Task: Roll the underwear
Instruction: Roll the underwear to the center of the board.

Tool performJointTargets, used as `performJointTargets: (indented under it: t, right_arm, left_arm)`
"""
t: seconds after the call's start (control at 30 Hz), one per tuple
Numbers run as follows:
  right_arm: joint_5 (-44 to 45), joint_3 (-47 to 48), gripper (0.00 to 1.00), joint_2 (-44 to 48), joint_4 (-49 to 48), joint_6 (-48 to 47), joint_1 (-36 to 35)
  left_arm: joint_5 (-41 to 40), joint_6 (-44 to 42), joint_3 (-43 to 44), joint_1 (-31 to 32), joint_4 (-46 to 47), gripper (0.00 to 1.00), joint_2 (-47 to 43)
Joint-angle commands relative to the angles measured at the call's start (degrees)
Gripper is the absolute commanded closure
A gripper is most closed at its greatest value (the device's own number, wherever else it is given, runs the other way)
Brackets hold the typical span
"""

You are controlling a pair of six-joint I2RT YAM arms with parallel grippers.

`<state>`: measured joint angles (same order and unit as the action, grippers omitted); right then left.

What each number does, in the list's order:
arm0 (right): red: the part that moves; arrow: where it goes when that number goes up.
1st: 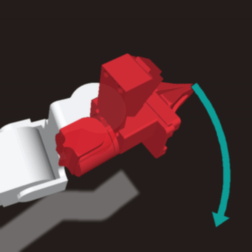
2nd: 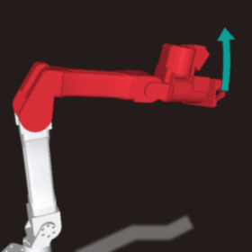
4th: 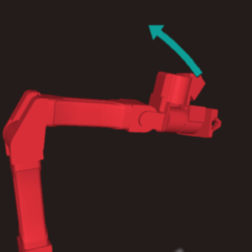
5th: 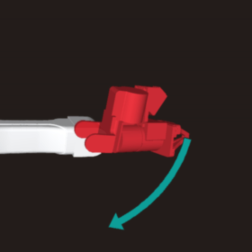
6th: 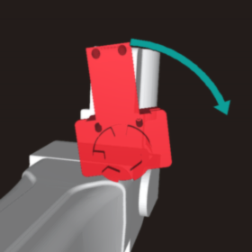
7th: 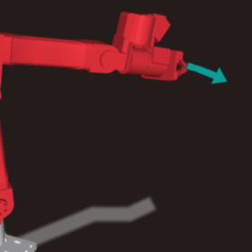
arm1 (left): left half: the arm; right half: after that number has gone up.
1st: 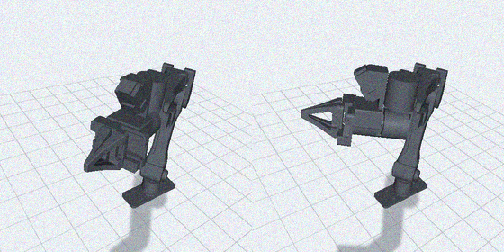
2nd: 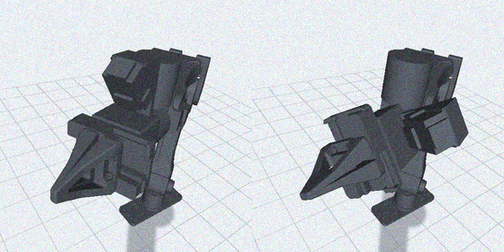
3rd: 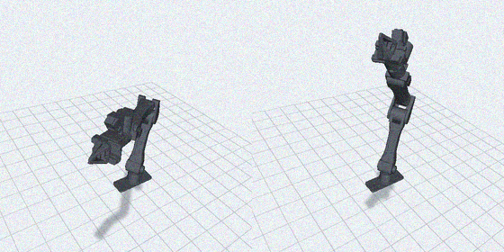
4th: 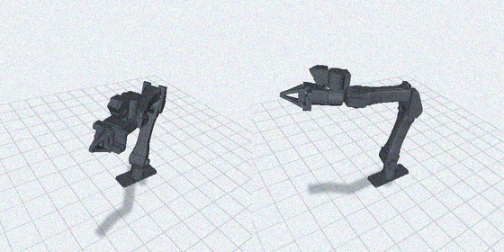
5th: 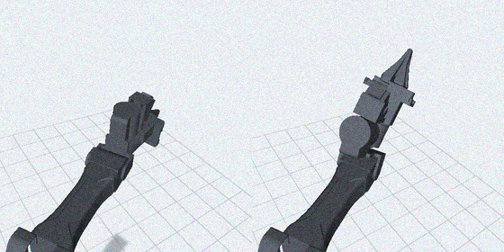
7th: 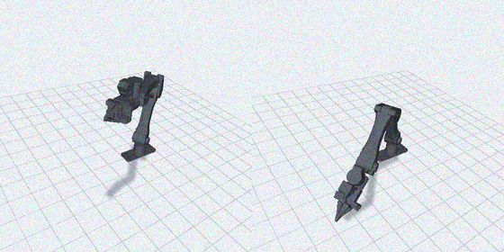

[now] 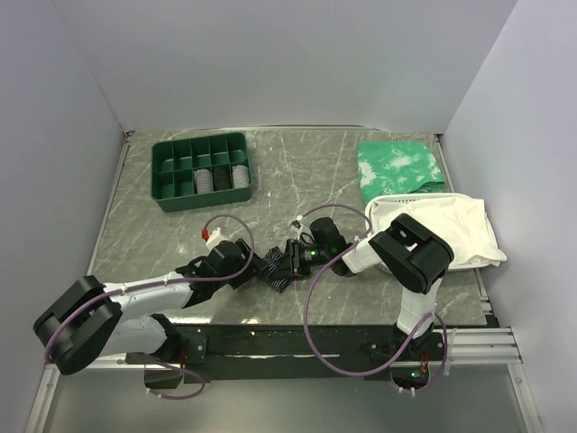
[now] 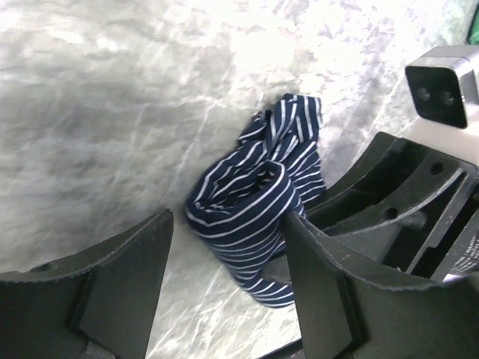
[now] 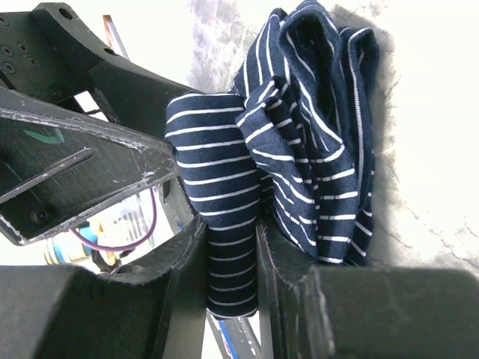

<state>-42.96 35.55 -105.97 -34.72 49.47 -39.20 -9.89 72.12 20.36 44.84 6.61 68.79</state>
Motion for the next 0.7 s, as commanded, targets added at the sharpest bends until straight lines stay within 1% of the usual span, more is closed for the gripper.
performJointTargets:
  t: [0.0, 0.1, 0.17, 0.2, 0.27, 0.3, 0.33, 0.4, 0.47, 0.57, 0.63, 0.67]
  right_arm:
    - [3.94, -1.98, 0.82, 0.50, 4.40, -1.92, 0.44]
    - [3.94, -2.06, 0.81, 0.68, 4.40, -1.92, 0.44]
    - [3.67, -2.06, 0.77, 0.86, 4.40, -2.01, 0.44]
    - [3.41, -2.15, 0.76, 1.20, 4.40, -1.93, 0.44]
    - [2.89, -2.33, 0.70, 1.73, 3.87, -1.93, 0.44]
    - [2.71, -2.59, 0.66, 2.43, 3.44, -1.84, 0.44]
    - [2.44, -2.68, 0.59, 2.96, 3.26, -1.75, 0.44]
    - [2.27, -2.94, 0.53, 4.54, 3.17, -1.92, 0.27]
    - [2.44, -2.94, 0.46, 5.86, 3.60, -2.45, 0.35]
    - [4.19, -2.42, 0.37, 10.59, 6.67, -4.20, 0.18]
    - [5.95, -1.63, 0.34, 13.06, 12.46, -7.54, -0.35]
    - [9.61, -0.67, 0.33, 15.94, 15.18, -9.03, -1.05]
  left_arm:
    - [-2.15, 1.45, 0.12, 0.60, 1.73, 0.33, 3.62]
    - [-1.97, 1.80, 1.17, 1.30, 1.74, 0.36, 6.26]
    - [-1.97, 1.71, 1.79, 1.91, 1.48, 0.38, 8.10]
    - [-1.97, 1.80, 2.22, 2.18, 1.21, 0.41, 8.63]
    - [-2.41, 2.06, 2.58, 2.88, 0.07, 0.45, 9.51]
    - [-2.59, 2.15, 2.84, 3.15, -0.54, 0.51, 9.69]
    - [-2.68, 2.24, 2.84, 3.32, -1.33, 0.52, 10.04]
    - [-2.77, 2.15, 2.58, 3.59, -1.69, 0.56, 10.04]
    - [-3.03, 2.06, 2.40, 4.03, -2.48, 0.58, 9.87]
    - [-3.38, 1.45, 2.67, 4.55, -3.09, 0.58, 9.52]
    - [-3.38, 0.49, 3.54, 4.82, -3.36, 0.57, 9.95]
    - [-3.29, -0.04, 3.98, 5.17, -3.45, 0.57, 10.13]
